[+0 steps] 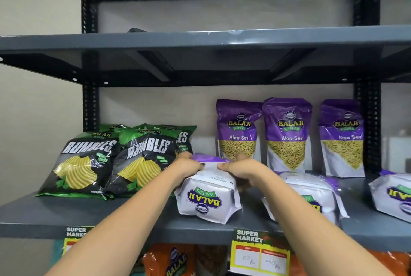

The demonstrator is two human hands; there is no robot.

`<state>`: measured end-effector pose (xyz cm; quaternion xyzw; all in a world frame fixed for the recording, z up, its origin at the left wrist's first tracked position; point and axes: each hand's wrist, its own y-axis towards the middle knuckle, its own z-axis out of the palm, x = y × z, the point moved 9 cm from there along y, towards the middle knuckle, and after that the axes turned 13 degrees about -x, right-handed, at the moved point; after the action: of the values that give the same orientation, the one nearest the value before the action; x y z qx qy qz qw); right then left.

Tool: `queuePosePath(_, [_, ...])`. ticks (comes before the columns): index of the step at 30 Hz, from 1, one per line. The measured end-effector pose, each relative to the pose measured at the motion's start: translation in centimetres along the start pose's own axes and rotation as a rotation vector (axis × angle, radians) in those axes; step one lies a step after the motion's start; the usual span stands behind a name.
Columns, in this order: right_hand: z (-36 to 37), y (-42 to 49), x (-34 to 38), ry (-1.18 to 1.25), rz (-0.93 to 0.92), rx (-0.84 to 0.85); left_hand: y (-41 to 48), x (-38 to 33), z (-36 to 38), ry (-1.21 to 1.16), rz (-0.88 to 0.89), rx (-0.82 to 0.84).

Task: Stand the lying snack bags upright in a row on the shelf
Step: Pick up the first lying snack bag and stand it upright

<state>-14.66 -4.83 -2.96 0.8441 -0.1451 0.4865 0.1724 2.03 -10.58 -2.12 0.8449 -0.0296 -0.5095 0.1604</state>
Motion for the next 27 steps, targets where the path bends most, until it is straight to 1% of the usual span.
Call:
queuePosePath(3, [-1.7, 1.6, 1.7, -0.012, -0.091, -0.122, 0.0, -0.9, -1.0, -0.232, 0.010, -0.106])
queuePosePath(6, [-3.2, 2.2, 3.0, 0.034, -0.128, -0.199, 0.4, -2.0, -1.6, -0.463, 0.013, -0.191])
queuePosePath(8, [-4.1, 2.5, 3.4, 0.033, -0.140, -0.243, 0.4, -2.7, -1.6, -0.535, 0.057, -0.238])
queuePosePath(10, [-4.5, 2.9, 3.1, -0.018, -0.165, -0.284, 0.5, -2.6, -0.9, -0.535, 0.080, -0.273])
queuePosePath(13, [-3.8, 3.1, 2.2, -0.145, -0.172, -0.267, 0.4, -1.2, 0.1, -0.536, 0.083, -0.271])
queuePosePath(15, [-3.9, 2.9, 1.8, -0.182, -0.125, -0.158, -0.2, -0.7, 0.5, -0.557, 0.093, -0.264])
queuePosePath(16, [-4.3, 2.8, 1.9, -0.149, -0.098, -0.092, -0.7, -0.7, 0.1, -0.517, 0.107, -0.315])
queuePosePath(17, [-4.9, 2.6, 2.4, -0.052, -0.085, -0.047, -1.4, -0.7, -0.6, -0.434, 0.125, -0.394])
queuePosePath(18, [-6.0, 2.6, 3.3, 0.105, -0.067, -0.029, -2.3, -1.0, -1.4, -0.355, 0.160, -0.481])
queuePosePath(20, [-8.3, 3.6, 4.0, 0.433, 0.016, -0.060, -4.9, -2.4, -2.3, -0.250, 0.290, -0.605])
queuePosePath(21, [-9.0, 4.1, 3.5, 0.547, 0.092, -0.086, -6.3, -3.1, -2.0, -0.220, 0.350, -0.617])
queuePosePath(22, [-9.1, 4.9, 2.9, 0.611, 0.161, -0.106, -7.3, -3.8, -1.4, -0.212, 0.392, -0.595])
queuePosePath(24, [-8.4, 6.1, 2.0, 0.605, 0.227, -0.100, -8.4, -4.2, 0.9, -0.230, 0.402, -0.467])
queuePosePath(25, [-7.4, 6.7, 1.6, 0.606, 0.242, -0.055, -8.4, -4.0, 2.1, -0.211, 0.387, -0.410])
queuePosePath(27, [-5.0, 7.6, 1.4, 0.643, 0.270, 0.085, -7.9, -3.3, 3.8, -0.119, 0.336, -0.334])
